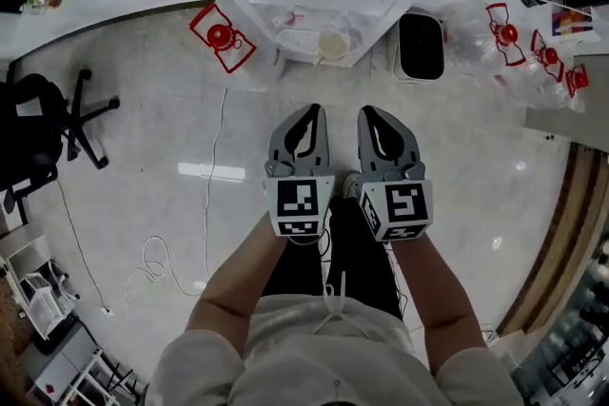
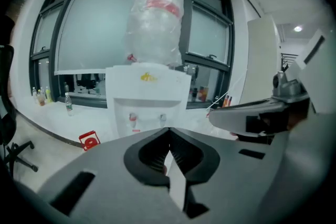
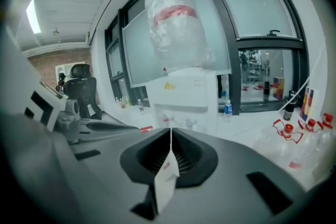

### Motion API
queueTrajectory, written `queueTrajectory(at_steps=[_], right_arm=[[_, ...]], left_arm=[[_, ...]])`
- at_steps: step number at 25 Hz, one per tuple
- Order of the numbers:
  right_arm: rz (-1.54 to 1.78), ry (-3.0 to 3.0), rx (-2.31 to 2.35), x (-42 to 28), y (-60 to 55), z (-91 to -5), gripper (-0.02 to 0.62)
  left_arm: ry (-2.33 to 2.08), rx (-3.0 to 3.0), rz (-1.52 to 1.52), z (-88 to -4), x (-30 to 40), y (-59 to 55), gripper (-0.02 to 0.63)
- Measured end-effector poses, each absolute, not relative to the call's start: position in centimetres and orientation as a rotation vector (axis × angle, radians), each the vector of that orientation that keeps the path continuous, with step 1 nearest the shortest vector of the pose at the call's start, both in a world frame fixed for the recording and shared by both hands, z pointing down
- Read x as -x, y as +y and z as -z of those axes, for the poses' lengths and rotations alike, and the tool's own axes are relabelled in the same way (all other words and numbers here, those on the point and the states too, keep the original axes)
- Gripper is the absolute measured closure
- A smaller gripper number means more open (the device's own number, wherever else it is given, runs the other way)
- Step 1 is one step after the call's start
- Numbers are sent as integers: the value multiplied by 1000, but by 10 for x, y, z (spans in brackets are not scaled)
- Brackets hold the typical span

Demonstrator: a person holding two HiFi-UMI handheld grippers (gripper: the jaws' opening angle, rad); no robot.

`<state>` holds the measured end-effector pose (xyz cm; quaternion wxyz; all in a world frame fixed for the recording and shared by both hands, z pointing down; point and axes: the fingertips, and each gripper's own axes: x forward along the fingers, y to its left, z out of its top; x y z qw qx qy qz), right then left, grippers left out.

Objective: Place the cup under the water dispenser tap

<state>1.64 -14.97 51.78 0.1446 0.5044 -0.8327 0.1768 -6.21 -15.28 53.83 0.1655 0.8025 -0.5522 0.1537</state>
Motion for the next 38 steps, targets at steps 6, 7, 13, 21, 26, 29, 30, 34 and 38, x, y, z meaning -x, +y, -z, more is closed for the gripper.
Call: queueTrajectory(at_steps=[6, 7, 13, 21, 26, 29, 30, 34, 38], right_arm=[[-370, -2446, -1365, -11, -134, -433, 567], [-354, -2452, -1362, -11, -133, -419, 568], [-257, -2531, -1403, -9, -120, -327, 568], [-37, -2652, -1447, -6, -128, -219, 568], [5, -2698, -1499, -14, -123, -174, 568], [25, -2709, -1513, -16, -119, -158, 568], [34, -2710, -1512, -17, -118, -154, 568], [32, -2730, -1498, -16, -112, -148, 568], [44, -2726, -1485, -16, -106, -147, 568]], left_arm=[[-1549, -2375, -399, -435, 62, -130, 588], [-1557, -2391, -384, -418, 65, -130, 588], [-1558, -2460, -283, -312, 71, -122, 588], [-1668, -2638, -86, -182, 78, -127, 588], [-1671, -2681, 4, -139, 80, -121, 588], [-1650, -2699, 40, -125, 78, -121, 588], [-1640, -2702, 55, -121, 76, -121, 588], [-1609, -2704, 103, -114, 70, -118, 588], [-1599, -2708, 91, -116, 65, -114, 588]])
